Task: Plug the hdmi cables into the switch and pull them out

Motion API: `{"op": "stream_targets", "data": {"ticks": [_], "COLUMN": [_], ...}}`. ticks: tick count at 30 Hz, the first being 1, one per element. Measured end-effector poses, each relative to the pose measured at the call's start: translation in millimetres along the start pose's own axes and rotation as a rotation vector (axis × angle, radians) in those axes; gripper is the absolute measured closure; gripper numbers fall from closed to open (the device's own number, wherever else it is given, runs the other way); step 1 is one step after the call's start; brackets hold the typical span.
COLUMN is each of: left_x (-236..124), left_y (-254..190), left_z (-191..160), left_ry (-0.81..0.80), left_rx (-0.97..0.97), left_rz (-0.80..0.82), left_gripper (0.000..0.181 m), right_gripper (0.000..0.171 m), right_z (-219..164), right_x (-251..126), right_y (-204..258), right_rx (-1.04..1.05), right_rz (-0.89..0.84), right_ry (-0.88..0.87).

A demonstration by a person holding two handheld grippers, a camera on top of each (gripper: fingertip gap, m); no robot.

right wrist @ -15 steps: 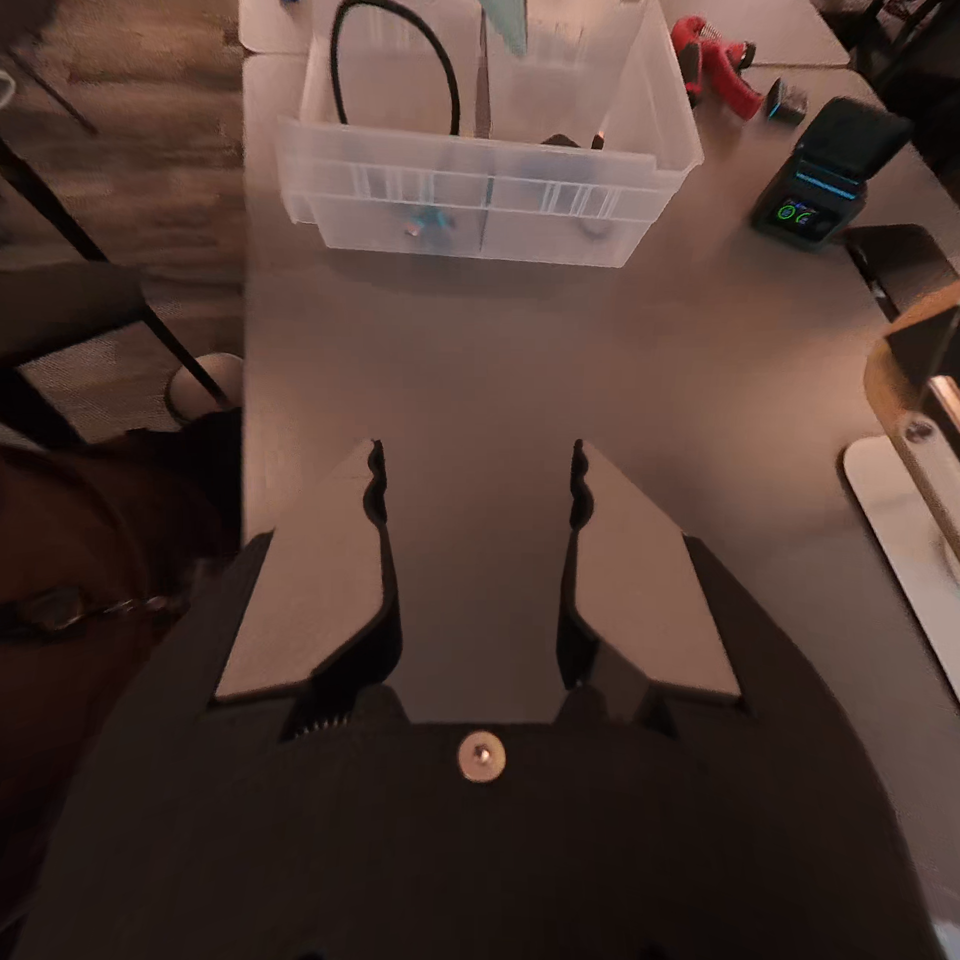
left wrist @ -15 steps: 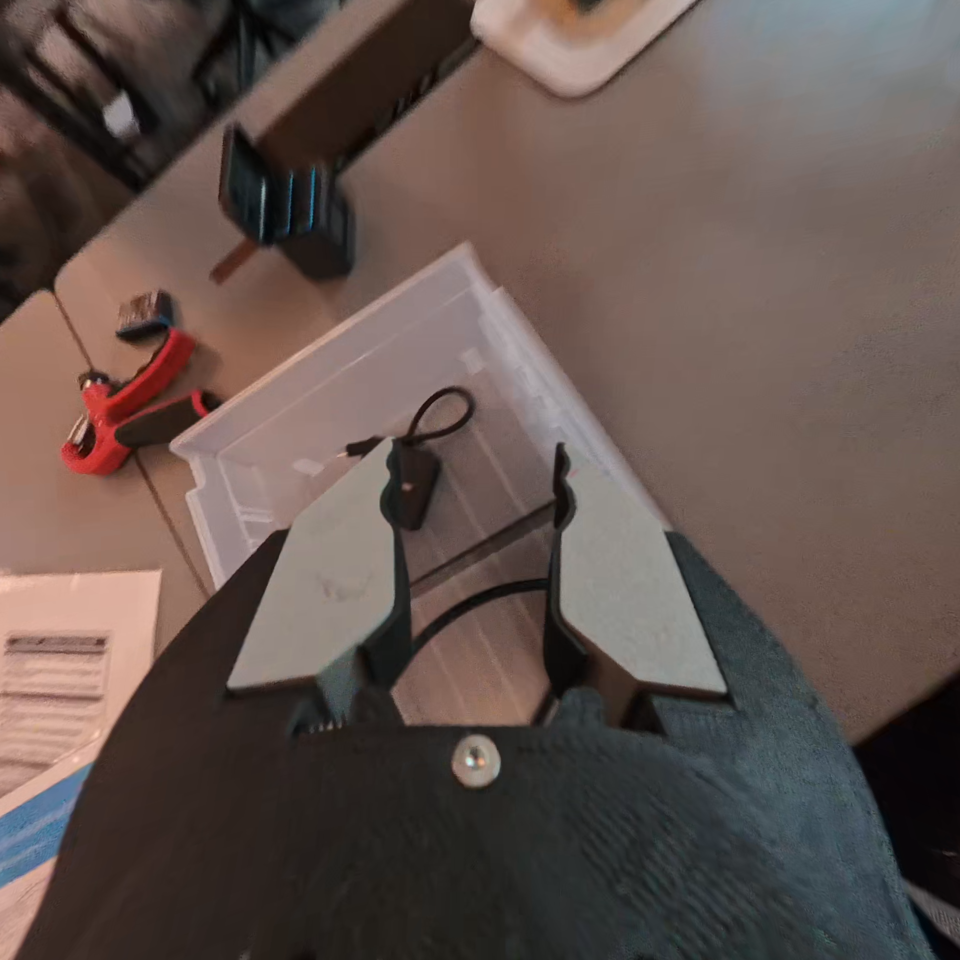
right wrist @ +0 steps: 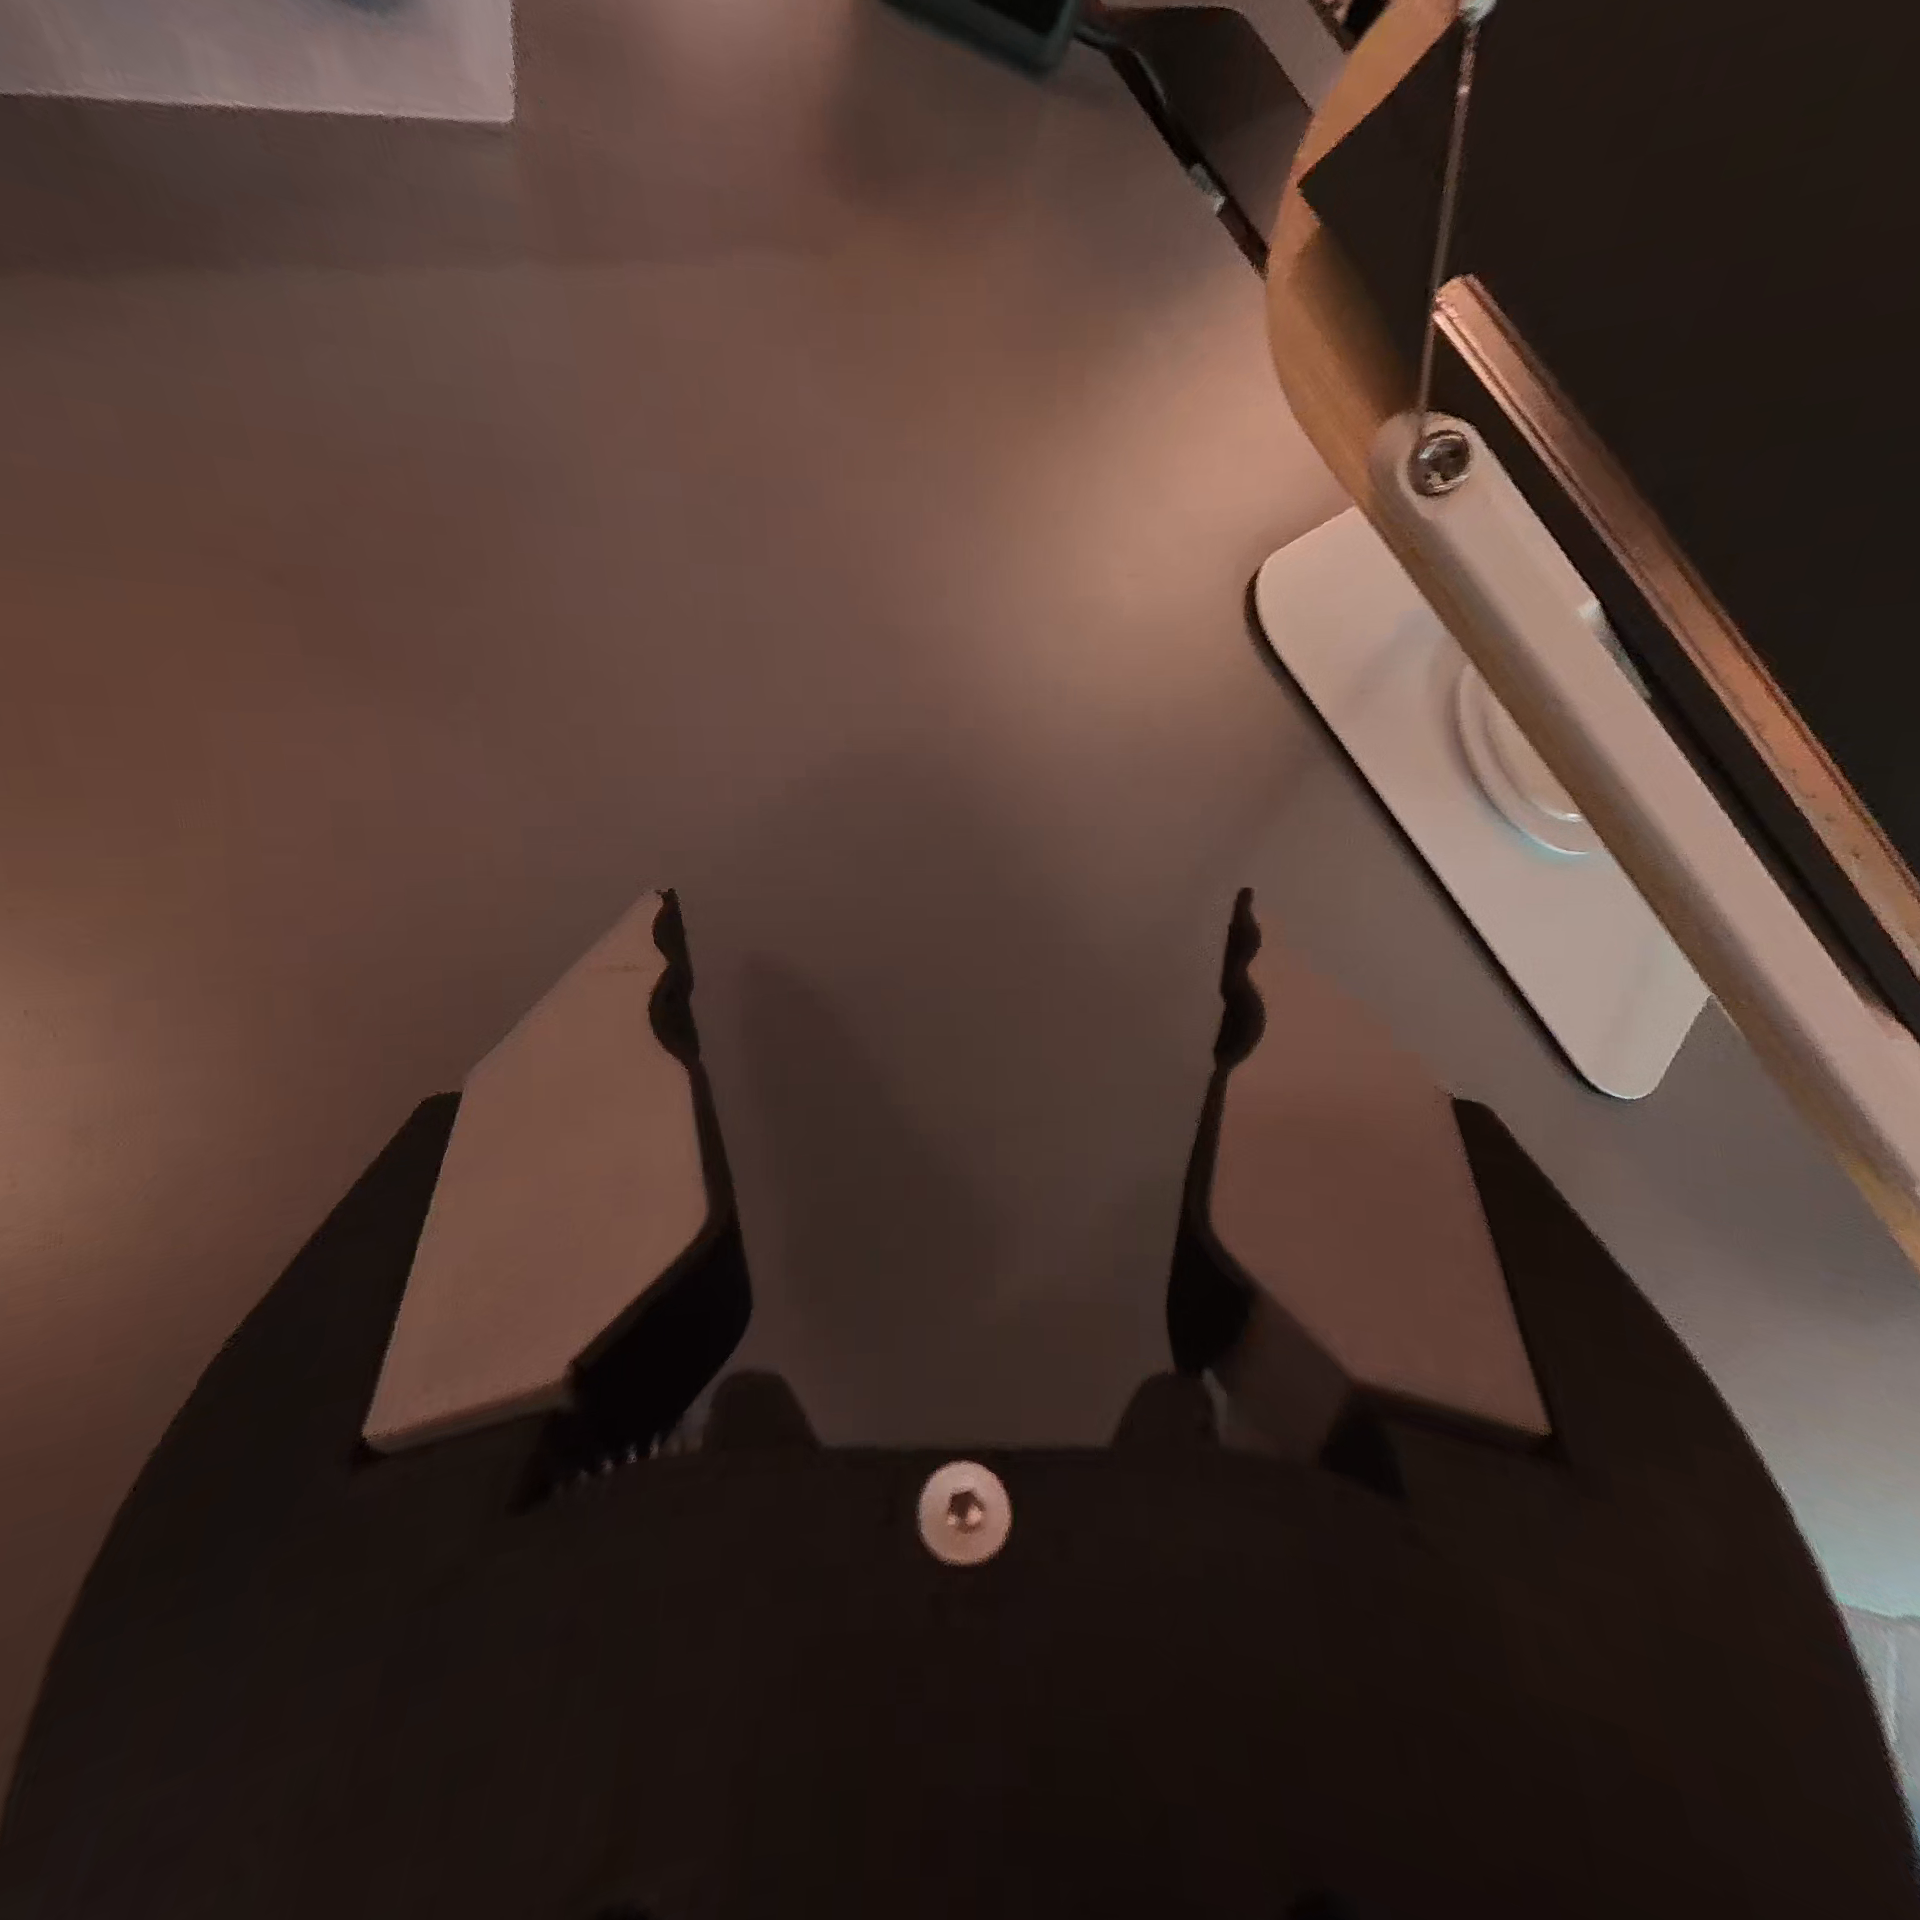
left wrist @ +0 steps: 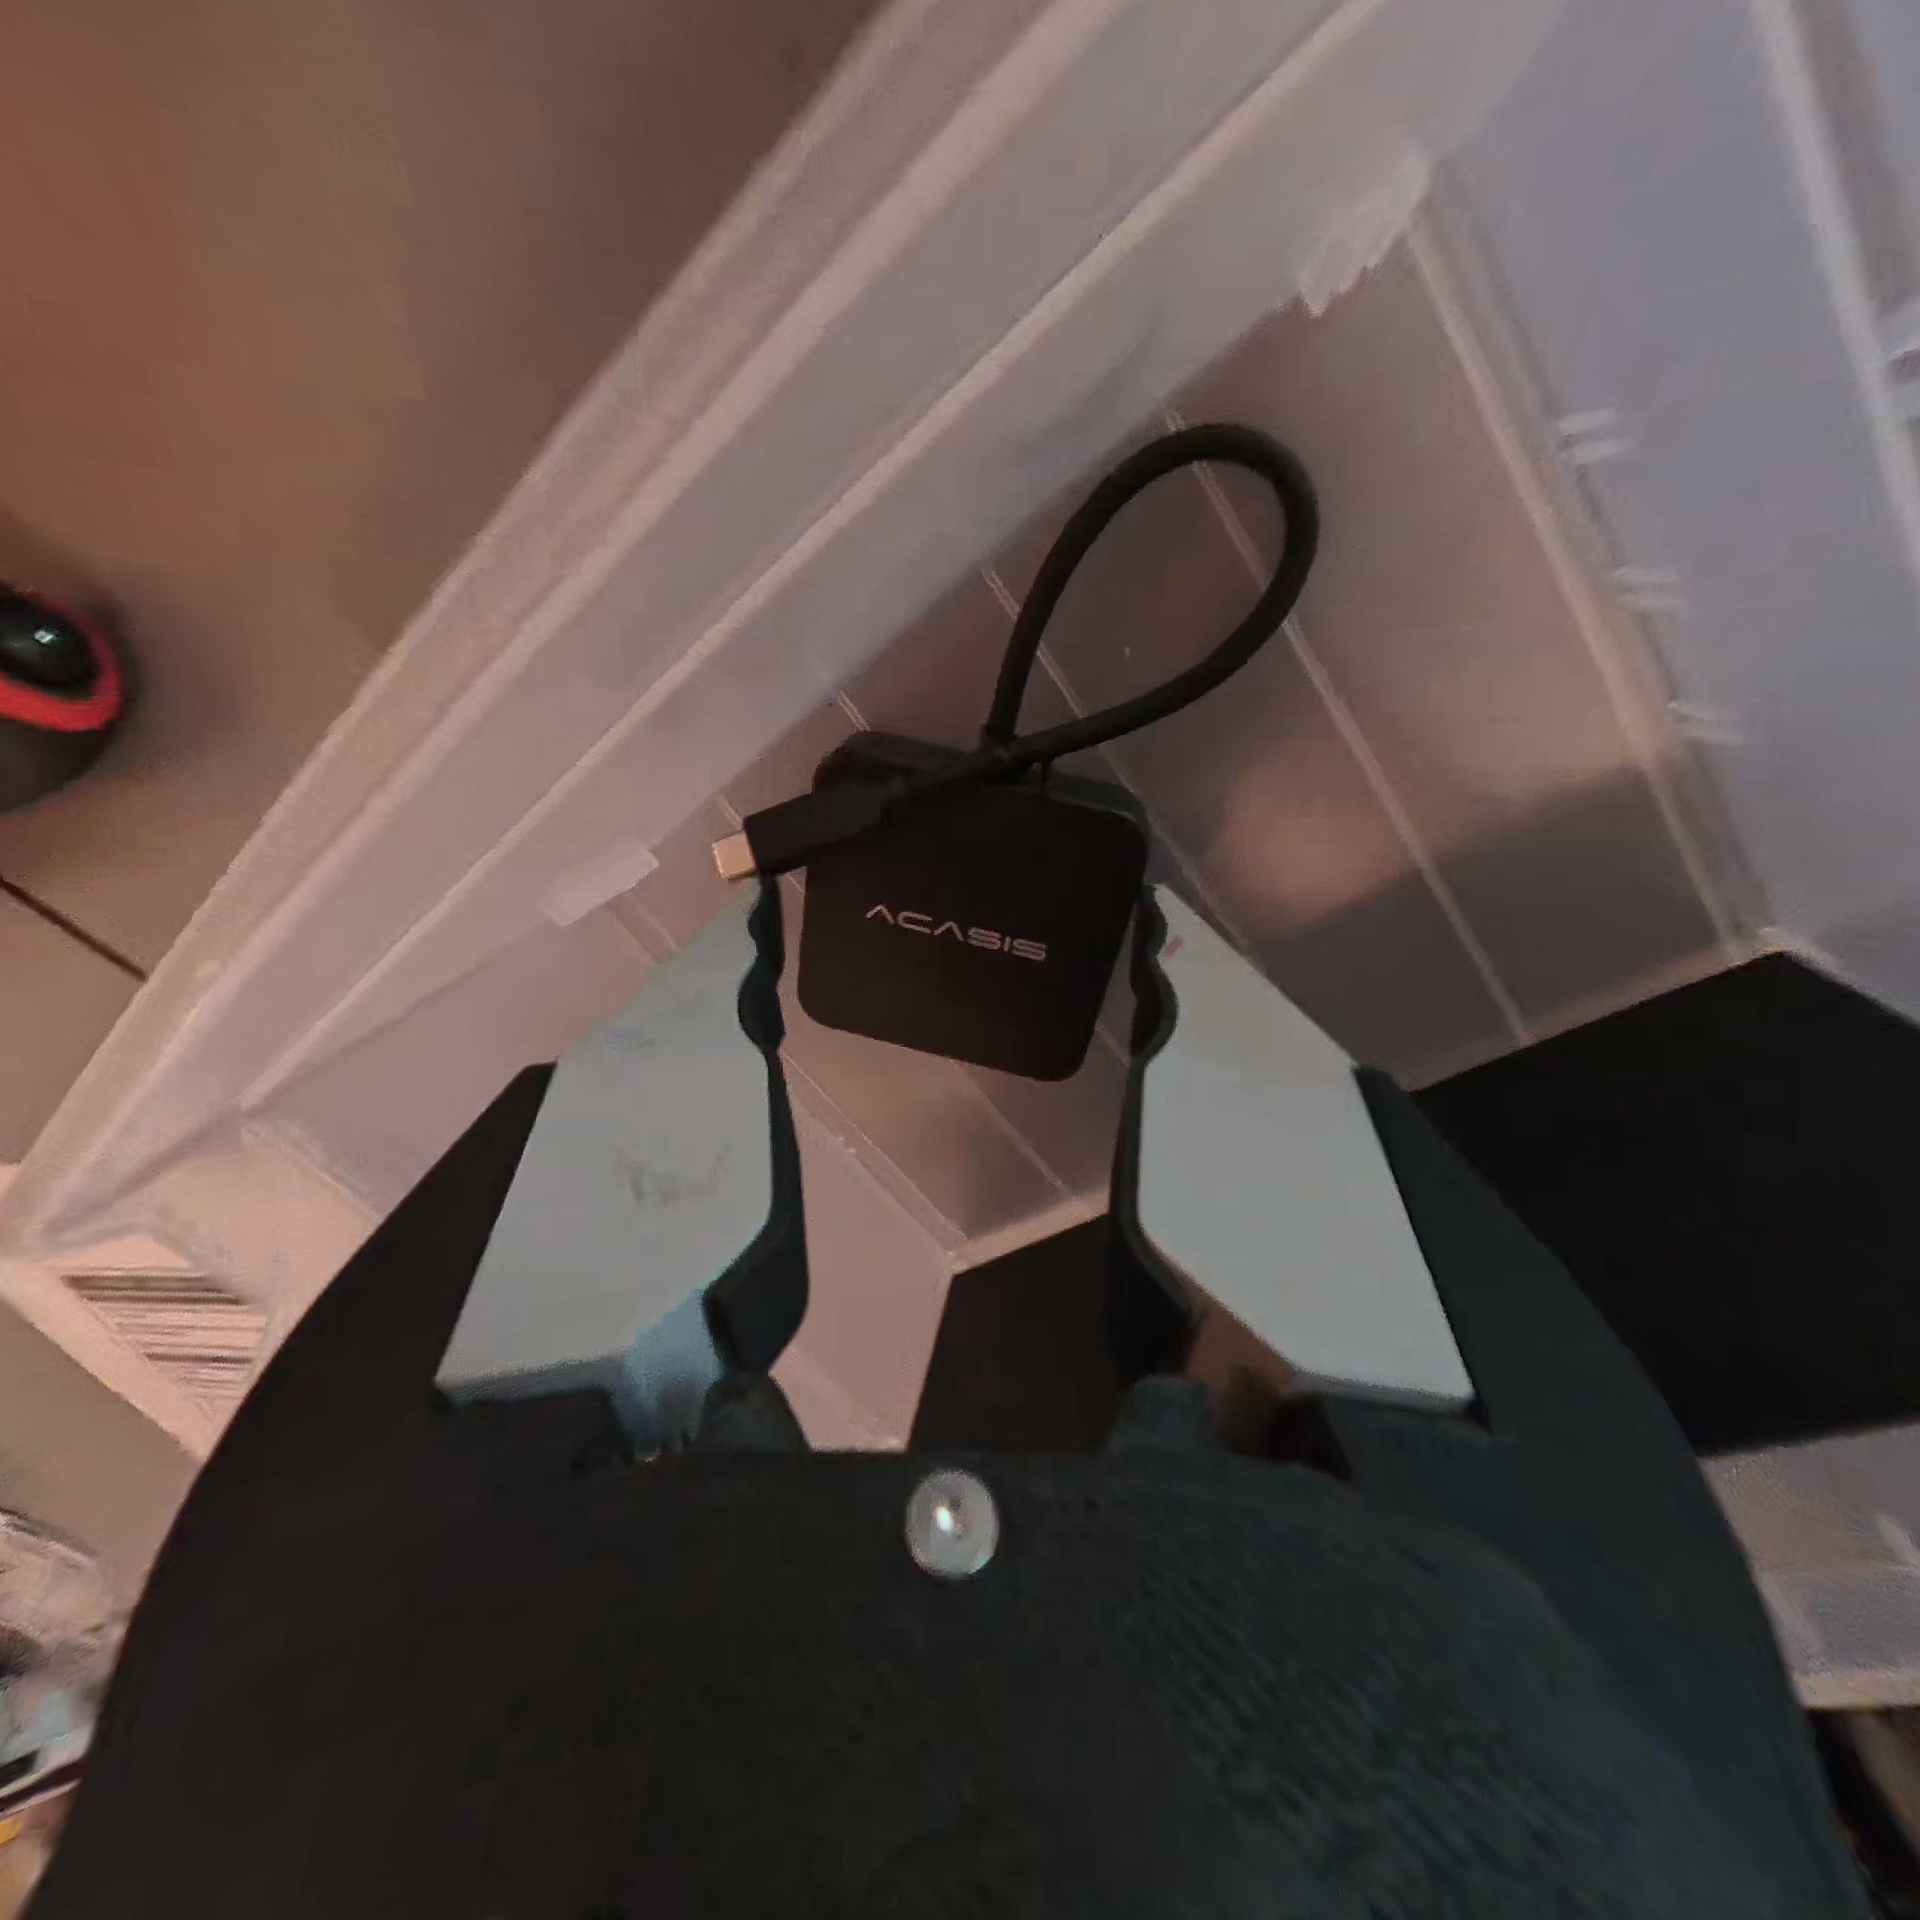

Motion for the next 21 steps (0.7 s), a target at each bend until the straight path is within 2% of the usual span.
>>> {"op": "stream_targets", "data": {"ticks": [1,8,13,21], "left_x": [2.9,4.7,7.0,8.6], "left_y": [0.1,2.0,1.5,-3.7], "left_z": [-2.1,-4.2,-6.2,-1.2], "left_ry": [0.030,0.037,-0.018,-0.045], "left_rx": [0.029,0.153,0.121,0.095], "left_rz": [-0.017,-0.069,-0.135,-0.146], "left_gripper": [0.117,0.116,0.118,0.118], "right_gripper": [0.071,0.071,0.072,0.073], "right_z": [-0.5,-8.2,-7.4,-6.9], "right_x": [1.3,5.9,3.9,2.7], "right_y": [-2.8,-2.4,1.0,5.2], "right_rx": [0.000,-0.019,-0.037,-0.057], "right_rz": [-0.018,-0.019,-0.014,-0.008], "right_ry": [-0.007,0.014,0.005,0.002]}}
Point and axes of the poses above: each gripper's, where its closed fingertips meet, x out along the fingers, z out of its top, y = z × x across the jaws, the point moved 2 cm from there along -x, back along the fingers, and after that the axes turned 13 degrees about -z, right-handed, at the moved point
